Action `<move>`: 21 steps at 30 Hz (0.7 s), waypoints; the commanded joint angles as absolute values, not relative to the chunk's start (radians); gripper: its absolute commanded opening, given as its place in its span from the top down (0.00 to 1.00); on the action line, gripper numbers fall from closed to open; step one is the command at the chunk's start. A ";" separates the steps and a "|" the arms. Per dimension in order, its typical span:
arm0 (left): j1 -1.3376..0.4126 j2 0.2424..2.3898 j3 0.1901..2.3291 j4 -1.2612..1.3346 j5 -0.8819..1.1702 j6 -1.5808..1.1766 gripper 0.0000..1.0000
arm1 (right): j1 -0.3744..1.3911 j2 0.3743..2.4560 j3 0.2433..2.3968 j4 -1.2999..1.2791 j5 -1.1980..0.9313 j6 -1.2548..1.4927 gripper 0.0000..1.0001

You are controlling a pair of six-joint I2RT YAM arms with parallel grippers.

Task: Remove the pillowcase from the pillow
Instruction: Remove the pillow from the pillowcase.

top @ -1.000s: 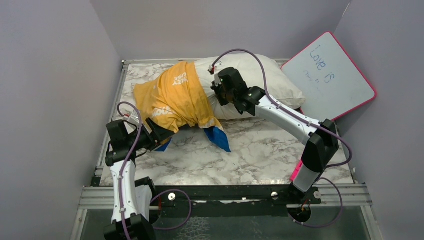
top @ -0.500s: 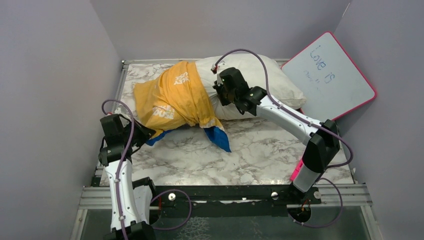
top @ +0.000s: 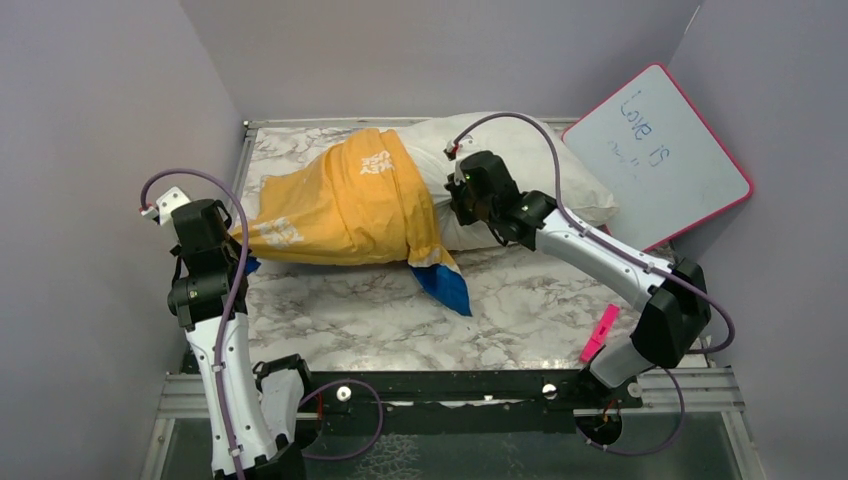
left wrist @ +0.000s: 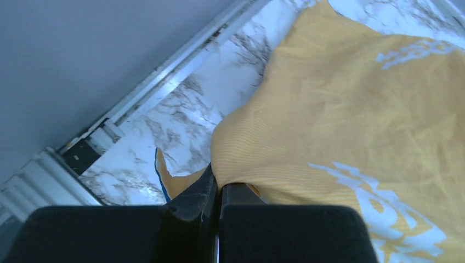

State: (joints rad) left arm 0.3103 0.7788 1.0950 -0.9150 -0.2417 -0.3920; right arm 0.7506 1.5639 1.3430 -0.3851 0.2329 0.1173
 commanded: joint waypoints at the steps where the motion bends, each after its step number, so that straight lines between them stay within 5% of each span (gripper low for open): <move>1: 0.330 0.754 1.162 -0.875 -0.691 -0.329 1.00 | 0.705 1.517 1.283 -0.428 0.336 0.138 0.99; 7: 0.328 0.761 1.147 -0.880 -0.608 -0.311 0.99 | 0.705 1.461 1.222 -0.428 0.318 0.133 0.99; 13: 0.327 0.771 1.076 -0.842 -0.125 -0.294 0.18 | 0.706 1.370 1.093 -0.413 0.023 0.051 0.99; 17: 0.327 0.800 1.025 -0.780 0.179 -0.327 0.02 | 0.708 1.299 0.978 -0.403 -0.162 0.092 0.99; 21: 0.327 0.867 0.930 -0.630 0.514 -0.374 0.01 | 0.713 1.238 0.885 -0.408 -0.295 0.106 0.99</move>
State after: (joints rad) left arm 0.3252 0.8017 1.0088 -0.7979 0.0731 -0.3256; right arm 0.7136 1.2972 0.9600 -0.3683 -0.0807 0.0795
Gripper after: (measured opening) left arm 0.987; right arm 0.025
